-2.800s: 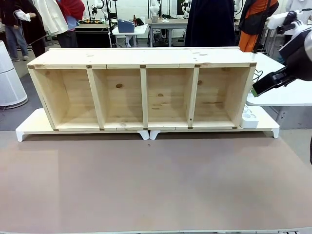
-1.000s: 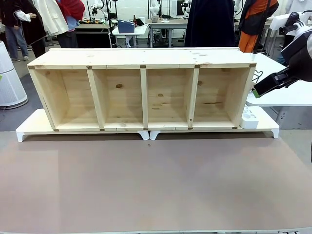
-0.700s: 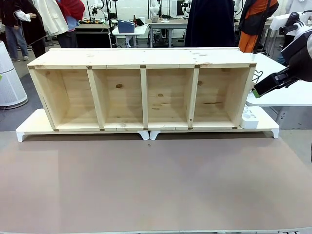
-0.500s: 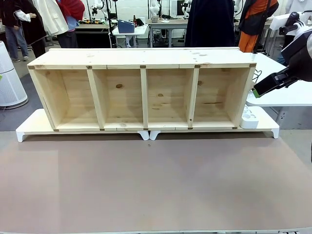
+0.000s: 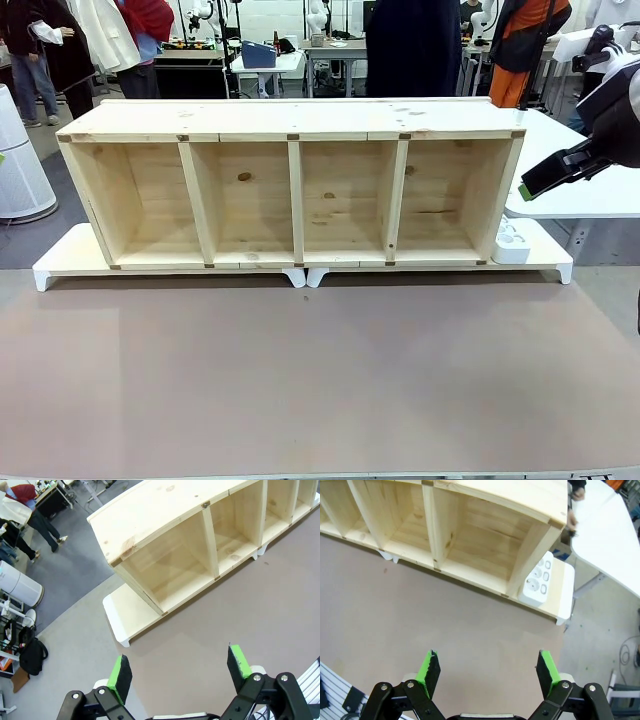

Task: Perform cable management.
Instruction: When the cord part of the Power Cable appears at the lower middle area of the table and stops, grasp the cord part of the Power Cable.

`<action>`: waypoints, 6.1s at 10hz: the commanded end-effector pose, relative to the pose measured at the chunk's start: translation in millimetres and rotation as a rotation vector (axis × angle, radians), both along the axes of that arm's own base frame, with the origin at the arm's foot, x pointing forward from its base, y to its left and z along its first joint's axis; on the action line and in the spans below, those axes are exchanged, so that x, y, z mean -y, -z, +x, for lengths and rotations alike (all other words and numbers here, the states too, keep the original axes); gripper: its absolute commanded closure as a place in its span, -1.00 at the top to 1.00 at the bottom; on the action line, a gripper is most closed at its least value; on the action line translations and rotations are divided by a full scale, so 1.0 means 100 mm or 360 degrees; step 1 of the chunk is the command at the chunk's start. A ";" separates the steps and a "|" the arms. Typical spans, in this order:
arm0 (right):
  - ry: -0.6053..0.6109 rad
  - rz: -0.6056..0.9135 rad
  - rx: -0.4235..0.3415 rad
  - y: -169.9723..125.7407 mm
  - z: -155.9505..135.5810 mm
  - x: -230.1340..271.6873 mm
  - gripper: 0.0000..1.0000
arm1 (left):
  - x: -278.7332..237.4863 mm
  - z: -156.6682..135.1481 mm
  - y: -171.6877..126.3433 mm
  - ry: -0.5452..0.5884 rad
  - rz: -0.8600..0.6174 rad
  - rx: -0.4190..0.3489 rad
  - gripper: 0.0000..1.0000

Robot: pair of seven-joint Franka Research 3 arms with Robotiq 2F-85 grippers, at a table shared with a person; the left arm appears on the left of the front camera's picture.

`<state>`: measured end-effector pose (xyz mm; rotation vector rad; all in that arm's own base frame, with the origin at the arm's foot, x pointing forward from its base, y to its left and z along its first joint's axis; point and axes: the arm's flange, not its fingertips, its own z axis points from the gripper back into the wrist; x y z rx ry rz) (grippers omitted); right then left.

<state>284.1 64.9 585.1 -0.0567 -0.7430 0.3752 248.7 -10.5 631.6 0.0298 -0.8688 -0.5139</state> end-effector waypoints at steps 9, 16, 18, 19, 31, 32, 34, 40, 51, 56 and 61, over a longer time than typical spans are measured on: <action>0.0009 0.0008 0.0008 -0.01 0.01 0.00 1.00 | 0.00 0.03 0.00 -0.0024 -0.0025 0.0010 1.00; 0.0009 0.0008 0.0008 -0.01 0.01 0.00 1.00 | 0.00 0.03 0.00 -0.0024 -0.0025 0.0010 1.00; 0.0009 0.0008 0.0008 -0.01 0.01 0.00 1.00 | 0.00 0.03 0.00 -0.0024 -0.0025 0.0010 1.00; 0.0009 0.0008 0.0008 -0.01 0.01 0.00 1.00 | 0.00 0.03 0.00 -0.0024 -0.0025 0.0010 1.00; 0.0009 0.0008 0.0008 -0.01 0.01 0.00 1.00 | 0.00 0.03 0.00 -0.0024 -0.0025 0.0010 1.00; 0.0009 0.0008 0.0008 -0.01 0.01 0.00 1.00 | 0.00 0.03 0.00 -0.0024 -0.0025 0.0010 1.00; 0.0009 0.0008 0.0008 -0.01 0.01 0.00 1.00 | 0.00 0.03 0.00 -0.0024 -0.0025 0.0010 1.00; 0.0009 0.0008 0.0008 -0.01 0.01 0.00 1.00 | 0.00 0.03 0.00 -0.0024 -0.0025 0.0010 1.00; 0.0009 0.0008 0.0008 -0.01 0.01 0.00 1.00 | 0.00 0.03 0.00 -0.0024 -0.0025 0.0010 1.00; 0.0009 0.0008 0.0008 -0.01 0.01 0.00 1.00 | 0.00 0.03 0.00 -0.0024 -0.0025 0.0010 1.00; 0.0009 0.0008 0.0008 -0.01 0.01 0.00 1.00 | 0.00 0.03 0.00 -0.0024 -0.0025 0.0010 1.00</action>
